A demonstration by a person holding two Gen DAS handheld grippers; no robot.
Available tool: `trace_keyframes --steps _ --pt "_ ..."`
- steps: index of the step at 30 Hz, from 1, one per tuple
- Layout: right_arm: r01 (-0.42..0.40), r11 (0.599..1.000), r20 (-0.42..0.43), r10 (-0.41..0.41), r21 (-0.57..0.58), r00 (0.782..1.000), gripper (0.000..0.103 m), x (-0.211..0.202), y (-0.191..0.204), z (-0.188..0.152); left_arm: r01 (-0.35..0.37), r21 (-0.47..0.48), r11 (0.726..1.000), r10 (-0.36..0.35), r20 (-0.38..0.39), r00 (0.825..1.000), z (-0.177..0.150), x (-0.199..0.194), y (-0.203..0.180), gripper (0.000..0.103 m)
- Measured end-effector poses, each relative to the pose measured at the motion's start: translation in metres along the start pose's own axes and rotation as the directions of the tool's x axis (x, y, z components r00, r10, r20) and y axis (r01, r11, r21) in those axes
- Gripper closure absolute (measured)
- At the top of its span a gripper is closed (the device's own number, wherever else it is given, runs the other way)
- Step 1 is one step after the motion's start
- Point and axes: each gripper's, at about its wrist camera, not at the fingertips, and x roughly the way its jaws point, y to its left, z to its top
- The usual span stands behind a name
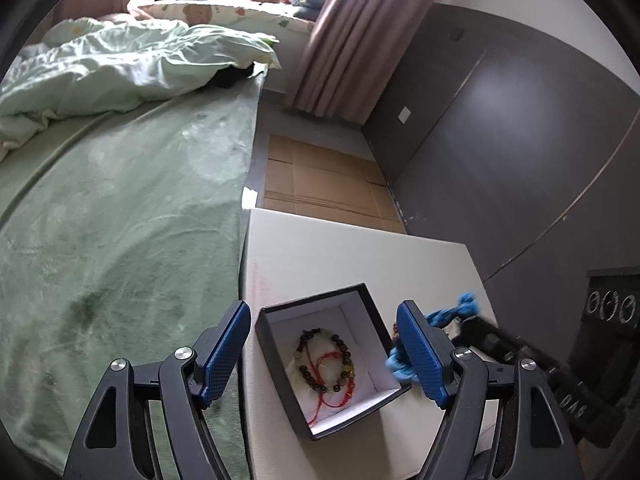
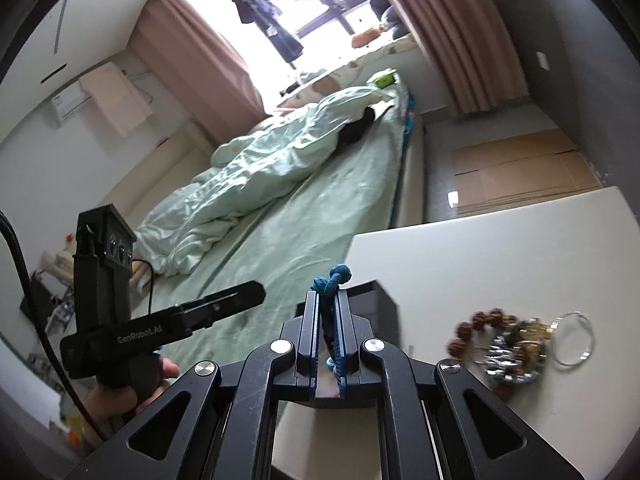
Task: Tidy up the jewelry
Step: 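Lower the blue braided bracelet into the box and open the right tool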
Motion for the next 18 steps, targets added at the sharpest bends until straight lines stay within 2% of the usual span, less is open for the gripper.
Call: trace_keyframes --steps 2,4,5,6,7,8,13,18 --pt "0.009 1.000 -0.037 -0.010 -0.014 0.999 0.094 0.012 0.006 -0.001 -0.007 -0.014 1.000 0.008 0.015 1.000 0.001 -0.002 0.006 0.024" --pt "0.061 0.997 -0.080 -0.064 -0.042 0.995 0.093 0.024 0.013 -0.004 -0.007 -0.027 1.000 0.008 0.030 1.000 0.002 -0.004 0.010 0.014" --pt "0.080 0.996 -0.097 -0.084 -0.050 0.992 0.086 0.027 0.014 -0.005 -0.003 -0.034 0.999 0.005 0.038 0.999 0.003 -0.006 0.011 0.013" --pt "0.098 0.994 -0.116 -0.103 -0.049 0.988 0.079 0.031 0.015 -0.007 0.001 -0.036 0.999 0.001 0.043 0.999 0.003 -0.007 0.012 0.012" --pt "0.115 0.992 -0.117 -0.119 -0.044 0.986 0.058 0.031 0.013 -0.008 0.006 -0.036 0.999 -0.004 0.047 0.999 0.003 -0.007 0.011 0.012" --pt "0.138 0.990 -0.109 -0.141 -0.039 0.984 0.045 0.029 0.012 -0.009 0.011 -0.033 0.999 -0.009 0.051 0.999 0.003 -0.008 0.010 0.011" --pt "0.247 0.969 -0.061 -0.248 -0.013 0.967 0.028 0.000 -0.004 -0.010 0.027 0.000 1.000 -0.027 0.053 0.998 -0.001 -0.006 -0.002 0.008" --pt "0.309 0.950 -0.038 -0.308 0.048 0.951 0.026 -0.027 -0.032 -0.010 0.046 0.039 0.998 -0.048 0.047 0.998 -0.005 -0.001 -0.022 0.008"
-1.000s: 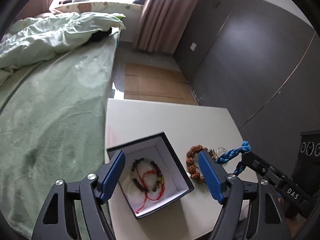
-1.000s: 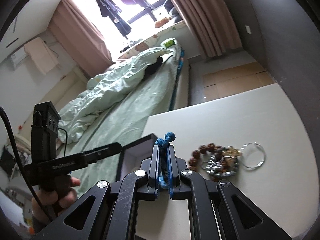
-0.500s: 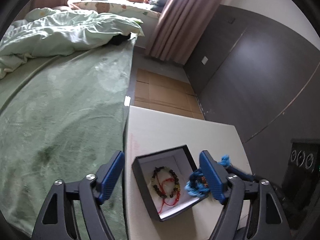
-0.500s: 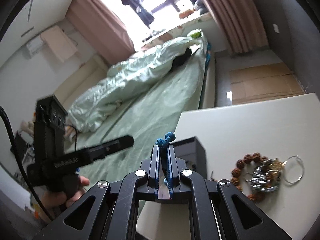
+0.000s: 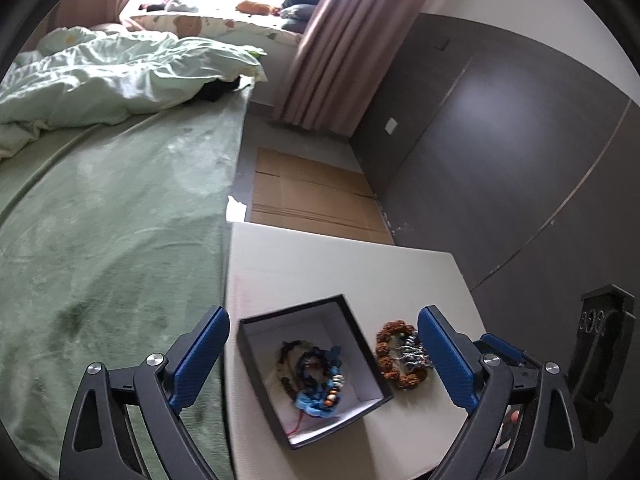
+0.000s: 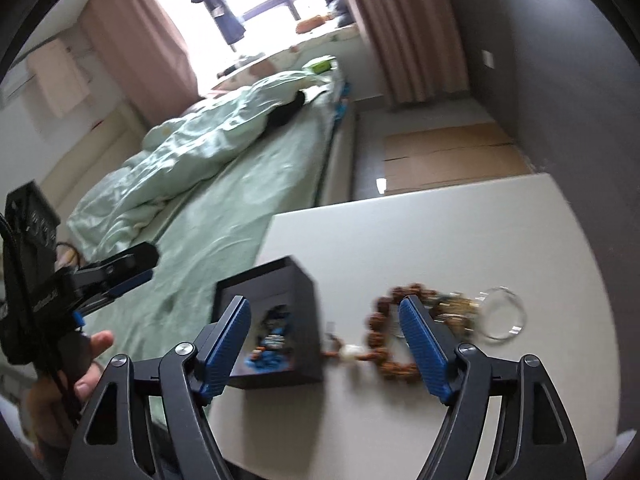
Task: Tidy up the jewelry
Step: 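Lower the blue braided bracelet into the box and open the right tool, then move both tools back toward the brown bead bracelet pile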
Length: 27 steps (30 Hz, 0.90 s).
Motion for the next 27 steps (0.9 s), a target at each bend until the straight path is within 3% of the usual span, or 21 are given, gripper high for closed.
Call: trace_keyframes --steps 9,14,21,27 --pt "-0.004 0.994 0.006 0.004 0.106 1.000 0.026 -0.022 -0.049 -0.004 0.054 0.144 0.988 -0.054 -0.001 0.999 -0.012 0.013 -0.049 0.008" --pt "0.065 0.991 -0.010 -0.064 0.114 0.998 0.026 -0.028 -0.070 -0.008 0.056 0.209 0.976 -0.053 -0.018 0.998 -0.020 0.021 -0.074 0.008" --pt "0.082 0.989 -0.007 -0.082 0.121 0.997 0.026 -0.045 -0.096 -0.012 0.098 0.202 0.974 -0.090 -0.050 0.995 -0.022 0.034 -0.089 0.008" --pt "0.090 0.976 -0.017 -0.088 0.196 0.996 0.026 -0.053 -0.125 -0.016 0.114 0.215 0.970 -0.098 -0.082 0.992 -0.026 0.049 -0.105 0.008"
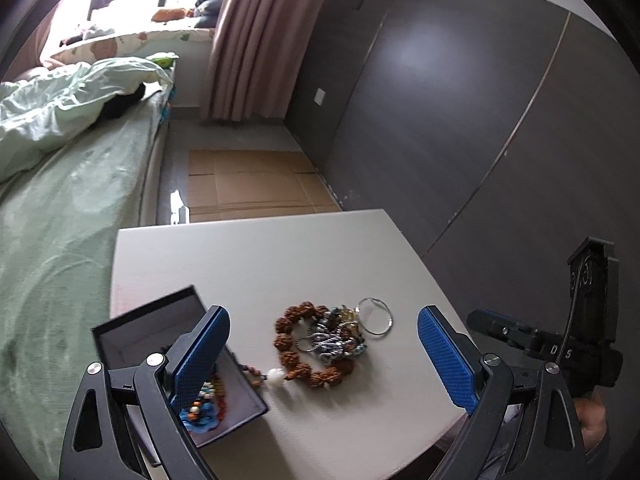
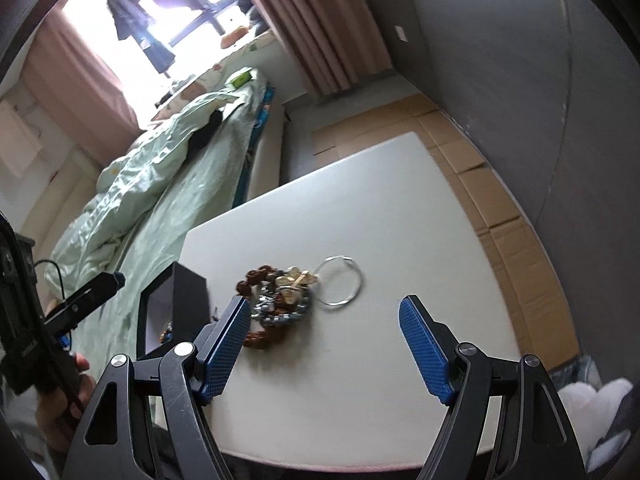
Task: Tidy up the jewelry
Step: 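Move both tools back toward the brown bead bracelet pile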
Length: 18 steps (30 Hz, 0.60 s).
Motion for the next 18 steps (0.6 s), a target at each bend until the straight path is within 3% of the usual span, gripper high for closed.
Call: trace_keyframes --steps 2,12,18 --pt "0.000 1.000 0.008 0.000 0.013 1.000 0.026 -0.003 -0.006 0.001 0.001 0.016 1.000 0.000 -0.021 1.000 -0.001 0.008 -0.007 0.008" --pt "-0.052 0.994 0.007 0.052 0.094 0.999 0.026 -0.006 -0.028 0.004 -0.007 0.029 1.000 0.012 -0.183 0.983 -0.016 0.057 -0.023 0.032" --pt "-0.066 0.989 -0.006 0.067 0.133 0.998 0.026 -0.003 -0.039 0.002 0.004 -0.009 1.000 -0.006 -0.240 0.971 -0.020 0.080 -0.022 0.035"
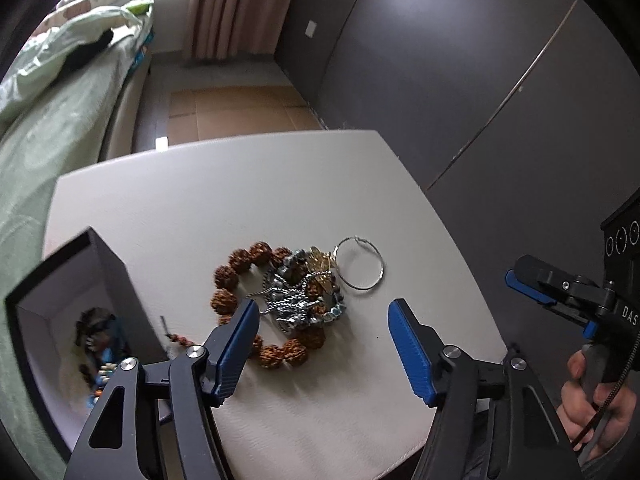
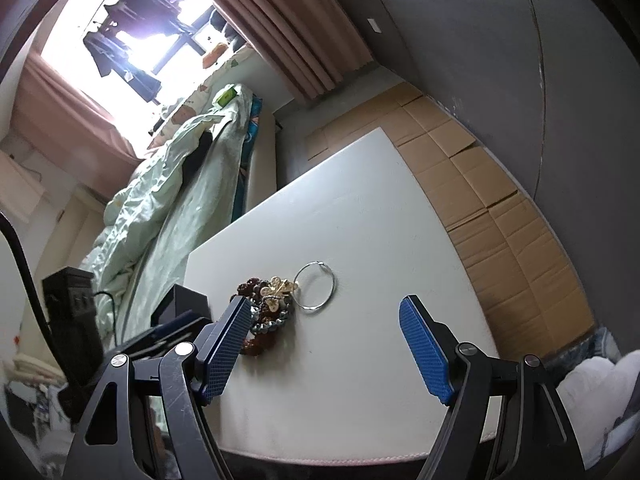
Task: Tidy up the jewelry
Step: 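Move both tools back toward the brown bead bracelet pile, then close the left tool on the silver chain in the pile and lift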
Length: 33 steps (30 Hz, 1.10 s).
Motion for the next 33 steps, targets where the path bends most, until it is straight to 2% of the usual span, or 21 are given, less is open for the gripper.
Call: trace_keyframes --steps 9,14,16,19,27,31,32,33 --pt "0.006 1.000 -0.023 -0.005 0.023 1.000 0.026 0.007 -0.008 0.003 -0.045 -0.011 0.999 0.045 -0.059 0.997 0.001 0.031 -0.003 0.044" --pt "0.013 1.000 -0.033 -0.012 0.015 0.999 0.026 0.011 -0.007 0.002 -0.102 -0.014 0.995 0.100 -0.069 0.993 -0.001 0.039 -0.003 0.070" --pt "0.011 1.000 -0.037 -0.011 0.013 0.999 0.026 0.013 -0.007 0.003 -0.097 -0.033 0.995 0.095 -0.063 0.993 -0.001 0.036 0.001 0.091" --pt "0.011 1.000 -0.041 -0.010 0.009 0.999 0.026 0.015 -0.005 0.003 -0.098 -0.045 0.994 0.097 -0.035 0.995 0.000 0.027 0.005 0.101" --pt "0.001 1.000 -0.073 -0.002 -0.013 0.997 0.026 0.027 0.002 0.000 -0.063 -0.031 0.998 0.064 0.045 0.997 0.004 -0.003 0.000 0.103" --pt "-0.001 1.000 -0.089 -0.001 -0.022 0.996 0.026 0.033 0.007 -0.002 -0.058 0.004 0.998 0.058 0.025 0.998 0.005 0.000 -0.007 0.103" --pt "-0.001 1.000 -0.092 -0.001 -0.023 0.996 0.026 0.034 0.007 -0.003 -0.065 0.005 0.998 0.065 0.007 0.998 0.007 0.004 -0.007 0.101" --pt "-0.002 1.000 -0.094 0.000 -0.023 0.996 0.026 0.035 0.008 -0.004 -0.075 0.010 0.997 0.076 -0.027 0.997 0.007 0.010 -0.010 0.096"
